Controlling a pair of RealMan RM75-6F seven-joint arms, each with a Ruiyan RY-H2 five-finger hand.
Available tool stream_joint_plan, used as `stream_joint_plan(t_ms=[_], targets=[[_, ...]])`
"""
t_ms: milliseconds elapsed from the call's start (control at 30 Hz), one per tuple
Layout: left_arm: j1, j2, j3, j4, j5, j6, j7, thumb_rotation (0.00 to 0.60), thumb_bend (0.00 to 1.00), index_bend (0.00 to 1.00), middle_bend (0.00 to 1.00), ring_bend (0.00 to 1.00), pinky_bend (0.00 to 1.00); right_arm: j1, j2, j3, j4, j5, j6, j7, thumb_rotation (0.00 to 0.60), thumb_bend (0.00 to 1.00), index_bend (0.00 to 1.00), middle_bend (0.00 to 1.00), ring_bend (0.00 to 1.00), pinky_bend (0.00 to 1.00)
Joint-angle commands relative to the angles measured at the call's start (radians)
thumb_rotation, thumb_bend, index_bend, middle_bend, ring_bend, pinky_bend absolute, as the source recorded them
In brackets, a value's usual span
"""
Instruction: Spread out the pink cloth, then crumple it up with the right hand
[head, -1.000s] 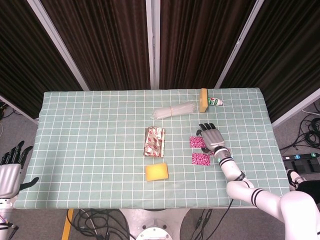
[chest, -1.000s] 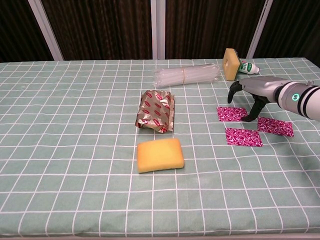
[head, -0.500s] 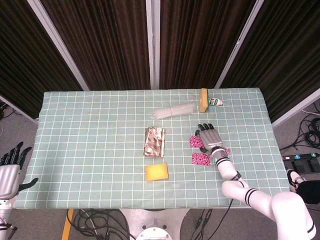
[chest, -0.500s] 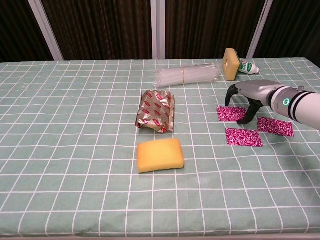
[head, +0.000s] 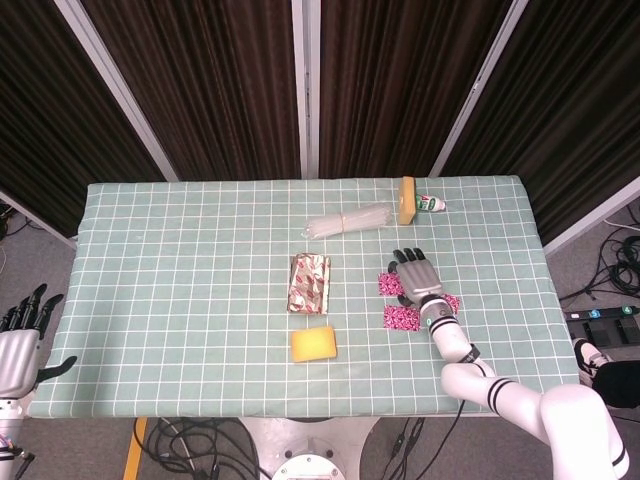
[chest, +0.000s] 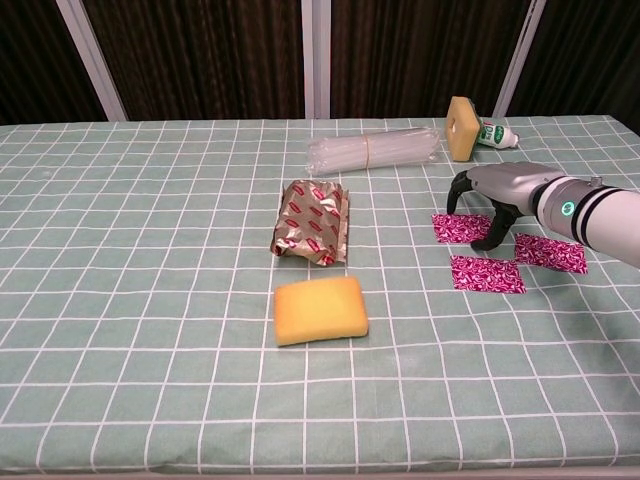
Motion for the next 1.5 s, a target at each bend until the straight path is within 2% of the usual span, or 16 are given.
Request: stream_joint_plan(t_ms=[33,267,533,733,867,1067,1167,1300,1500], targets=[[0.001,0.001,0.000,0.000,0.000,-0.001,-0.004,0.600,0.06,0.17,0.10,0.10,0.17,0.001,-0.009,0.000,0.009,0.004,-0.001,-0.005,0.600,0.17,0.32,0.07,0.00,0.01],[0.005,0.003,0.001,-0.003,0.000,0.005,-0.005,0.600,0.06,0.17,0.10,0.10,0.17,0.000,-0.019,0.008,0.021,0.006,0.002,-0.004,0.600,0.21,0.39,0.09,0.00,0.01],[0.004,0.002,0.000,-0.003,0.002,0.004,-0.001,0.600,0.06,0.17,0.10,0.10,0.17,-0.012,0.023,0.020,-0.033,-0.015,0.039,0.008,0.600,0.21,0.41,0.09,0.00,0.01],[0.002,0.005,-0.002,-0.006,0.002,0.003,0.002,0.600,0.06,0.17,0.10,0.10,0.17,-0.037,0.092,0.023,-0.145,-0.019,0.083,-0.002,0.598,0.22,0.41,0.09,0.00,0.01],[0.000,0.003,-0.002,-0.005,0.005,0.001,0.004,0.600,0.06,0.17,0.10,0.10,0.17,-0.067,0.165,0.015,-0.276,0.010,0.125,-0.039,0.598,0.21,0.41,0.09,0.00,0.01],[-0.006,-0.004,-0.003,0.005,0.011,-0.002,-0.001,0.600,0.06,0.17,0.10,0.10,0.17,-0.112,0.244,-0.027,-0.474,0.080,0.210,-0.138,0.599,0.22,0.40,0.09,0.00,0.01],[-0.007,-0.005,-0.003,0.009,0.014,-0.002,-0.004,0.600,0.06,0.17,0.10,0.10,0.17,-0.128,0.256,-0.050,-0.539,0.103,0.245,-0.170,0.597,0.22,0.40,0.09,0.00,0.01],[-0.009,-0.007,-0.004,0.014,0.015,-0.003,-0.009,0.600,0.06,0.17,0.10,0.10,0.17,-0.138,0.254,-0.075,-0.586,0.114,0.274,-0.202,0.595,0.22,0.40,0.09,0.00,0.01],[-0.010,-0.011,-0.002,0.021,0.015,-0.007,-0.016,0.600,0.06,0.17,0.10,0.10,0.17,-0.139,0.228,-0.095,-0.578,0.124,0.283,-0.221,0.580,0.22,0.39,0.09,0.00,0.01]])
